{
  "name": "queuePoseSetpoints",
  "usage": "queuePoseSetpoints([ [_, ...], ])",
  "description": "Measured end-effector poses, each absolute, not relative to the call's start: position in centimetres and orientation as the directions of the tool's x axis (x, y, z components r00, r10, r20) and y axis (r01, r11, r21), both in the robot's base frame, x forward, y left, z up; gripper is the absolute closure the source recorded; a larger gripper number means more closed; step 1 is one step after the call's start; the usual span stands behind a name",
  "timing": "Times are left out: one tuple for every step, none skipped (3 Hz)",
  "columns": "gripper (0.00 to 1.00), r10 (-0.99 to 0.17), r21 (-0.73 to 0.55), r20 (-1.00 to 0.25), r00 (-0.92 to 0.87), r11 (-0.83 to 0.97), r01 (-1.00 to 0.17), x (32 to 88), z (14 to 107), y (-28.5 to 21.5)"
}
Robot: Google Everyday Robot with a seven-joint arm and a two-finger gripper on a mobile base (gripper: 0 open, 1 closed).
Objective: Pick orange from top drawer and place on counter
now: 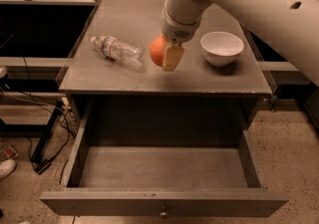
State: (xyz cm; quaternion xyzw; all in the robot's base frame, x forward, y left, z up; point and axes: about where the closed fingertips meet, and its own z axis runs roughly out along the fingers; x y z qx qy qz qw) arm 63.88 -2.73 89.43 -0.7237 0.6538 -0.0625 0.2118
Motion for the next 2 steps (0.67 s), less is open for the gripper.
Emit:
queuePoseSetpoints([
  [1.00, -0.975, -0.365, -0.165, 0.151, -0.082, -0.928, 64.8, 88.4, -2.1],
  [1.00, -0.975, -0.332, -0.145, 0.169, -0.113, -0.936, 65.5, 87.0, -1.7],
])
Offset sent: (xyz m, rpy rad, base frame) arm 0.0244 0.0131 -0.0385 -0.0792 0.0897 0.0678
